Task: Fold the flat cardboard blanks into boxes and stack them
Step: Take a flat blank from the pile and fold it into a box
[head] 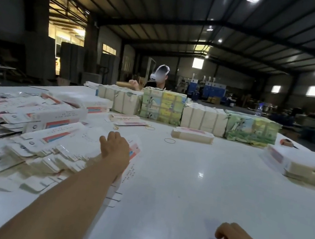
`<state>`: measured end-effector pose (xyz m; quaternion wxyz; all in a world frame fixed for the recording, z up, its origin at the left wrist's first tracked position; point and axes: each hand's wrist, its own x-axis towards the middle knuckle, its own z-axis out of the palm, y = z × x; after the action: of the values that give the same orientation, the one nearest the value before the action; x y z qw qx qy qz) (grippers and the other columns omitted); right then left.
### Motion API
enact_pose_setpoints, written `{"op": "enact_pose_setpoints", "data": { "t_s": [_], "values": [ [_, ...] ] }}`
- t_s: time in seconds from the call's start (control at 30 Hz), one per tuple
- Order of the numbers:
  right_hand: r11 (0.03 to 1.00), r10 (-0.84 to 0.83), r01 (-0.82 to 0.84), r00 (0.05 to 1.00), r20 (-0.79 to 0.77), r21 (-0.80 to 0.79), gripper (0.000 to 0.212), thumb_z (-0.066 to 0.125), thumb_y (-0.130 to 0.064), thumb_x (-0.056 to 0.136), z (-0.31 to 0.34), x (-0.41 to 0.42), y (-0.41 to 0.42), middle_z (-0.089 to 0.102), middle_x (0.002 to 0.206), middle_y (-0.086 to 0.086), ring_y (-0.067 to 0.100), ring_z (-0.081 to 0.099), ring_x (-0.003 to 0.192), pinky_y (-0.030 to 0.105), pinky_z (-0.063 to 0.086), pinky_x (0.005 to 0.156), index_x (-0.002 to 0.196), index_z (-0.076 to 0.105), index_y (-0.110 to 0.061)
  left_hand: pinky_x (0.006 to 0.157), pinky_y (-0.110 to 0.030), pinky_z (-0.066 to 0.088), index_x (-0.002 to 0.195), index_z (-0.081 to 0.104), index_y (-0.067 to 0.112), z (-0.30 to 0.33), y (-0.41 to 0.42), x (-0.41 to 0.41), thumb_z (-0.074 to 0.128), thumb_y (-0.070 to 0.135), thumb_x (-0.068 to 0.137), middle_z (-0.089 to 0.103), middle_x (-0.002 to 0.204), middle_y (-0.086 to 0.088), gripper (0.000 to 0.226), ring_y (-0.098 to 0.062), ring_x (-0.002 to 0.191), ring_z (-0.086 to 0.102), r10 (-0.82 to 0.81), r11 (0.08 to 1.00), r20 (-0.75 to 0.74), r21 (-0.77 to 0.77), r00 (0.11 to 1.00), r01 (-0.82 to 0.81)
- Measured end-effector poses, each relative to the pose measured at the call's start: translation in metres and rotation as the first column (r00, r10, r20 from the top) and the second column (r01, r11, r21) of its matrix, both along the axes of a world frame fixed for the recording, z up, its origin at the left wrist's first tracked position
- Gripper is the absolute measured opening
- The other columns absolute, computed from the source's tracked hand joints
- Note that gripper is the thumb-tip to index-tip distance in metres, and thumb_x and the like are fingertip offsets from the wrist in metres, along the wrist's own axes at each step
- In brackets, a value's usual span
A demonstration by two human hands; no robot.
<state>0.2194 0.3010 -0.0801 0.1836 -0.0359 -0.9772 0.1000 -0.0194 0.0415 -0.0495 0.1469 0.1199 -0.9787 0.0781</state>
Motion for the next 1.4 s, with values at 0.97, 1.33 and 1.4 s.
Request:
{"op": "enact_pose_setpoints", "data": {
  "t_s": [0.97,1.33,1.4],
  "values": [
    [-0.211,0.15,-0.075,0.983,-0.108,-0.975,0.047,0.049,-0.039,0.092,0.021,0.007,0.024,0.07,0.084,0.025,0.032,0.069,0.067,0.033,0.056,0.048,0.079,0.075,-0.002,0.074,-0.036,0.059,0.096,0.061,0.024,-0.005,0.049,0.158,0.052,0.028,0.096,0.072,0.089,0.001,0.01,-0.018,0.078,0.07,-0.78,0.182,-0.167,0.862,0.603,0.473],
    [-0.426,0.247,-0.101,0.943,-0.223,-0.899,0.046,0.06,-0.028,0.078,0.021,0.011,0.005,0.066,0.11,0.028,0.037,0.068,0.093,0.037,0.059,0.065,0.112,0.063,0.003,0.101,-0.022,0.024,0.146,0.023,0.021,-0.023,0.105,0.189,0.029,0.087,0.067,0.04,0.134,0.007,0.103,-0.009,0.115,0.034,-0.806,0.361,-0.434,0.179,0.403,0.915],
    [-0.49,0.276,-0.106,0.923,-0.27,-0.865,0.046,0.056,-0.027,0.081,0.022,0.011,0.002,0.063,0.114,0.029,0.039,0.066,0.097,0.039,0.059,0.067,0.115,0.061,0.004,0.097,-0.022,0.027,0.141,0.032,0.022,-0.022,0.105,0.189,0.031,0.087,0.068,0.047,0.128,0.006,0.098,-0.008,0.11,0.041,-0.784,0.306,-0.51,0.177,0.353,0.936]
  ]
}}
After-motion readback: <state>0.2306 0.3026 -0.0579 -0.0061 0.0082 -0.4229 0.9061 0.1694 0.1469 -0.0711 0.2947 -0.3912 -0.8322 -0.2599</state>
